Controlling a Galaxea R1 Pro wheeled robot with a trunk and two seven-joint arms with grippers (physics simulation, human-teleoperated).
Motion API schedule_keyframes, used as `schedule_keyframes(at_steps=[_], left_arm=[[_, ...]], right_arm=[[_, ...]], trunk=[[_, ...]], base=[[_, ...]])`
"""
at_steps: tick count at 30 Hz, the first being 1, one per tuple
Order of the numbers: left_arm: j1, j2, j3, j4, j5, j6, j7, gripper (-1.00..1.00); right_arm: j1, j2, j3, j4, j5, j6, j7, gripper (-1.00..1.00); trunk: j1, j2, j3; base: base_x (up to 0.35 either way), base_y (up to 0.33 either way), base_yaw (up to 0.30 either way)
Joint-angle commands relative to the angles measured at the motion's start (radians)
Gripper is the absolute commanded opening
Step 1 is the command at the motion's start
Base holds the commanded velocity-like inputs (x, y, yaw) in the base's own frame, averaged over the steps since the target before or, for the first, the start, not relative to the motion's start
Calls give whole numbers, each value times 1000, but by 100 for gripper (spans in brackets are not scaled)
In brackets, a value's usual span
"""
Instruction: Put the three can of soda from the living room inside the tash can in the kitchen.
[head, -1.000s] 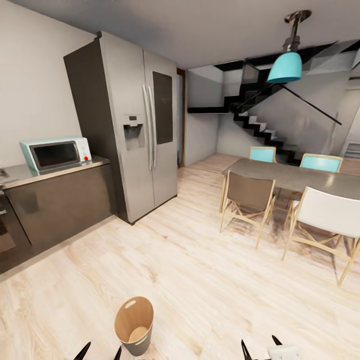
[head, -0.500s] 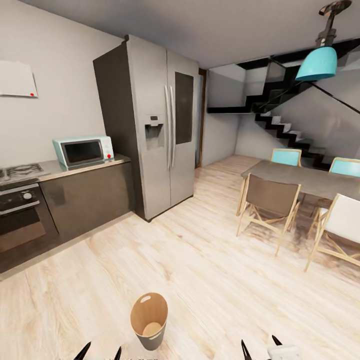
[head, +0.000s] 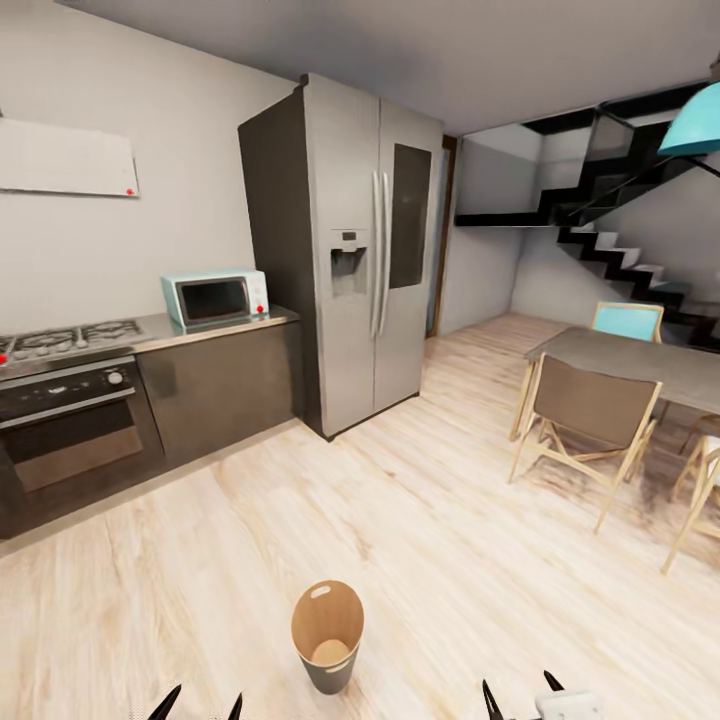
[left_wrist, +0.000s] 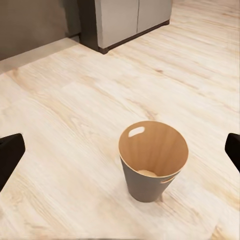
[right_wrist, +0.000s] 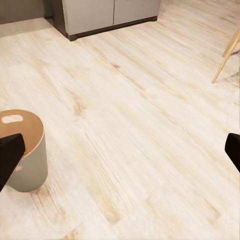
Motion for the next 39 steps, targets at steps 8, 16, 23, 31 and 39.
schedule_keyframes(at_steps=[8,16,23,31,39], left_arm=[[0,0,-1,0,-1,1,0,100],[0,0,-1,1,-1,0,0,100],[0,0,-1,1,-1,0,0,100],[0,0,-2,0,-1,0,0,100],[0,0,-2,0,-1,0,0,100]], right_arm=[[0,0,0,0,0,0,0,100],[0,0,0,0,0,0,0,100],[0,0,0,0,0,0,1,100],[0,0,5,0,0,0,1,100],[0,0,19,0,0,0,-1,100]], trunk=[[0,0,0],[0,0,0],[0,0,-2],[0,0,-8],[0,0,-14]], base=[[0,0,246],[0,0,246],[0,0,242],[0,0,226],[0,0,220]])
